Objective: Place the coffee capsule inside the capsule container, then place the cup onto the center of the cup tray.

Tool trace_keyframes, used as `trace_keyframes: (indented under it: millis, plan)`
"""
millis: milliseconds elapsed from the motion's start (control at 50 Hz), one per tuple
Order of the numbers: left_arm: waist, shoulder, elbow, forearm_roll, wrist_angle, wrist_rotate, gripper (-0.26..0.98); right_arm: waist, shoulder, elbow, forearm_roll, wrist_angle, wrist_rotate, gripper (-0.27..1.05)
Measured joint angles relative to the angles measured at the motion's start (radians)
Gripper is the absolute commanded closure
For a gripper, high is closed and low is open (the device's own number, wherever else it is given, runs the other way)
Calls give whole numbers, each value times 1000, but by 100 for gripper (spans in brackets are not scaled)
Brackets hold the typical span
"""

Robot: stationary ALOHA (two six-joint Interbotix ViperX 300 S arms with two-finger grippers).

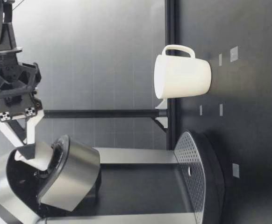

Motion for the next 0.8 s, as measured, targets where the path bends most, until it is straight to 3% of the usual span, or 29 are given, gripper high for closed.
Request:
trace_keyframes:
  millis: [260, 520, 800]
  plan:
    - [2, 0, 0, 0, 0, 0, 61, -2, 28, -26, -2, 6, -25, 28]
    - [2, 0, -2, 0, 0, 0, 61, -2, 51, -60, -3, 26, -32, -7]
    - [2, -6, 11, 0, -2, 0, 61, -2, 54, -60, -3, 26, -29, -7]
